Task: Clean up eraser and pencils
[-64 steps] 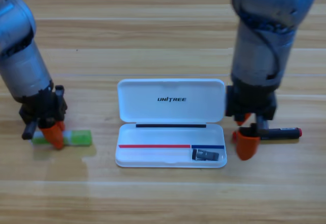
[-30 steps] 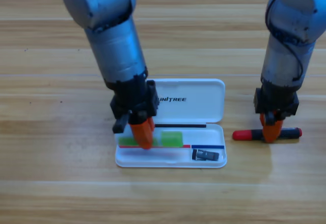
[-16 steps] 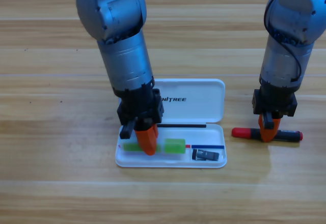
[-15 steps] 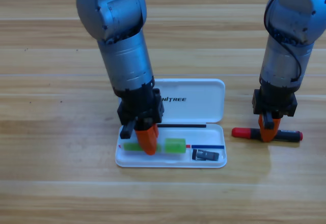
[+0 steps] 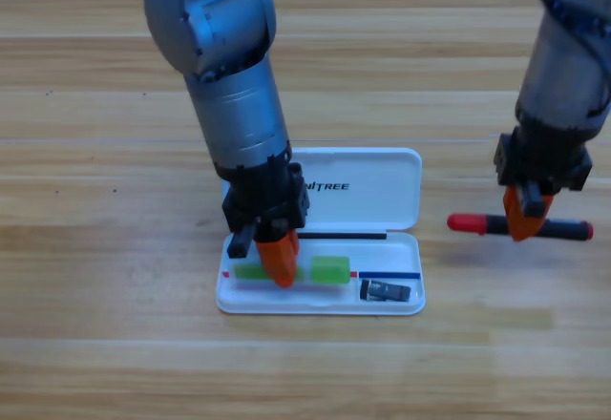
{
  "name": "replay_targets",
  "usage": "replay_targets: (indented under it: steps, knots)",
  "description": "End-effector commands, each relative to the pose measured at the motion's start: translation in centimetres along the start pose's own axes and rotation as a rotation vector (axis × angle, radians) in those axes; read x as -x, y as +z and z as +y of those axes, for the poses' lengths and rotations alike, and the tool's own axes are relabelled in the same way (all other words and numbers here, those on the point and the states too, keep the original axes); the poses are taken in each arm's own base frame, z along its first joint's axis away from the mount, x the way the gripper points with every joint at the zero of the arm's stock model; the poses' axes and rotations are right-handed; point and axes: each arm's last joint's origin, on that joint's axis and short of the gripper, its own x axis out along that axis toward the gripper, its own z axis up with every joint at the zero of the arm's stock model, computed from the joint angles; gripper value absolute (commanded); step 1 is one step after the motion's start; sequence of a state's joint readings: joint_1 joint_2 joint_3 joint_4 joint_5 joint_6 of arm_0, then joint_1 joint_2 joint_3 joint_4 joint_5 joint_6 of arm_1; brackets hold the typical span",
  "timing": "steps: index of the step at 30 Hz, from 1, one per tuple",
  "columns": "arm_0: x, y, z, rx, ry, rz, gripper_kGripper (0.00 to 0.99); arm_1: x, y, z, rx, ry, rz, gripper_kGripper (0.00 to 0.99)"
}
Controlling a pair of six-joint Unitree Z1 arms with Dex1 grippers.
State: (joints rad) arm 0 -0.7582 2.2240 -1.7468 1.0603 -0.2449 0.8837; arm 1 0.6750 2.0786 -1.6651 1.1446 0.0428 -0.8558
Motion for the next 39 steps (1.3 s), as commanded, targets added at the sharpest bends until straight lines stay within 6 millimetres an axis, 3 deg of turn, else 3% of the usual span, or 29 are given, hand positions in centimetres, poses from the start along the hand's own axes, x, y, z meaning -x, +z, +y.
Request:
replay_targets:
  steps: [1, 2, 3, 4, 5, 14, 22, 28, 35, 39]
  knots:
    - [-2.8, 0.1, 0.3, 0.027, -0.036, 0.050, 0.284, 1.9, 1.7, 3.1, 0.069, 0.003, 0.001, 0.000]
    - [-2.8, 0.1, 0.3, 0.028, -0.038, 0.052, 0.611, 2.0, 1.9, 3.3, 0.074, 0.003, 0.001, 0.000]
    - [-2.9, 0.0, 0.3, 0.030, -0.040, 0.055, 0.844, 2.1, 2.1, 3.4, 0.078, 0.000, -0.002, 0.000]
    - [-2.9, 0.0, 0.2, 0.030, -0.040, 0.057, 0.956, 2.2, 2.3, 3.6, 0.082, -0.001, -0.005, 0.000]
    - [-2.9, 0.0, 0.2, 0.033, -0.040, 0.057, 0.980, 2.2, 2.5, 3.7, 0.086, -0.002, -0.006, 0.000]
    - [-2.7, -0.1, 0.0, 0.044, -0.035, 0.062, 0.986, 2.9, 5.1, 4.8, 0.125, -0.024, -0.032, 0.000]
    - [-1.5, -0.1, -0.4, 0.046, -0.022, 0.057, 0.986, 1.4, 9.2, 4.0, 0.144, -0.023, -0.028, 0.000]
    - [4.7, -1.4, -3.2, 0.036, 0.043, 0.011, 0.988, -0.2, 11.8, 3.1, 0.152, -0.028, -0.015, 0.000]
    - [14.3, -8.5, -6.7, 0.113, 0.213, -0.088, 0.990, -2.4, 13.9, 2.2, 0.157, -0.026, 0.005, 0.000]
    - [17.5, -12.6, -7.4, 0.187, 0.306, -0.122, 0.990, -3.5, 14.6, 1.7, 0.158, -0.025, 0.010, 0.000]
